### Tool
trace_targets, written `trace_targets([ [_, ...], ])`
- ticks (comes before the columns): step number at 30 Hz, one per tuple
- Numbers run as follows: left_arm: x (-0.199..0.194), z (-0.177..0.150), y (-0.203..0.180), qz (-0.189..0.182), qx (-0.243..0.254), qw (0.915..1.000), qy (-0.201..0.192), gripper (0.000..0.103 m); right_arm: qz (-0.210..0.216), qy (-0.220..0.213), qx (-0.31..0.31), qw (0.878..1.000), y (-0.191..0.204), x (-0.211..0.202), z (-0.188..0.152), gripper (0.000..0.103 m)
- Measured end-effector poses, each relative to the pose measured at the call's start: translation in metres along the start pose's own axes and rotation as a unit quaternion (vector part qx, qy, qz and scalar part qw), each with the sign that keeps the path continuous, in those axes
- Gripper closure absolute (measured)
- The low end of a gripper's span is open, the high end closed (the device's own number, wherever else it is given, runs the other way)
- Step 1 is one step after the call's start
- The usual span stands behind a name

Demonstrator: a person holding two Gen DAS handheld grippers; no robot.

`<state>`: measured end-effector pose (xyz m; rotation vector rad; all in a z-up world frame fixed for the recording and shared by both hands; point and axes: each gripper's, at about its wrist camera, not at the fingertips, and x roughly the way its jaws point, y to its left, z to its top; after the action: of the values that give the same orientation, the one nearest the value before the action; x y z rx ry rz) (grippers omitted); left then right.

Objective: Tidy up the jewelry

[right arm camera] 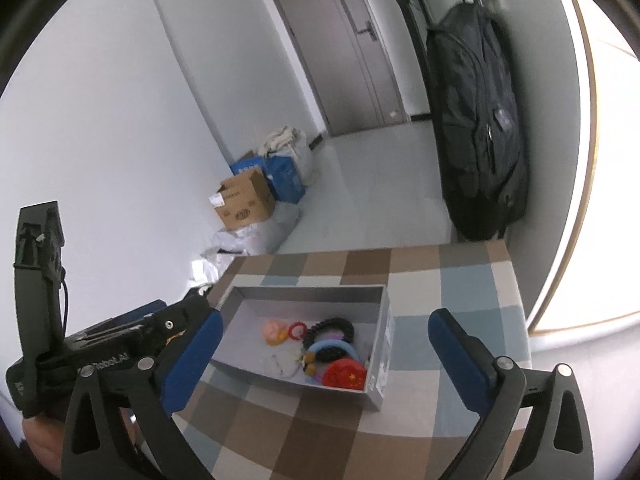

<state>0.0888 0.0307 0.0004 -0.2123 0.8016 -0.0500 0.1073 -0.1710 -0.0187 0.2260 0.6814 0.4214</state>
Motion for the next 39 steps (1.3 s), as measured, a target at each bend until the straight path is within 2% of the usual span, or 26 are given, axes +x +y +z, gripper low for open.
trace_targets([
  [11, -0.022, -0.013, -0.003, 0.016, 0.006, 0.9993, -0.034, 0.018, 0.002, -0.029, -0.023, 0.999, 0.009, -0.028, -0.016, 0.0],
  [27, -0.037, -0.025, -0.006, 0.03, 0.013, 0.9984, -0.047, 0.018, -0.017, -0.031, -0.022, 0.999, 0.007, -0.043, -0.027, 0.0],
  [39, -0.037, -0.028, -0.008, 0.02, 0.016, 0.9988, -0.041, 0.018, -0.018, -0.029, -0.023, 0.999, 0.007, -0.041, -0.028, 0.0],
])
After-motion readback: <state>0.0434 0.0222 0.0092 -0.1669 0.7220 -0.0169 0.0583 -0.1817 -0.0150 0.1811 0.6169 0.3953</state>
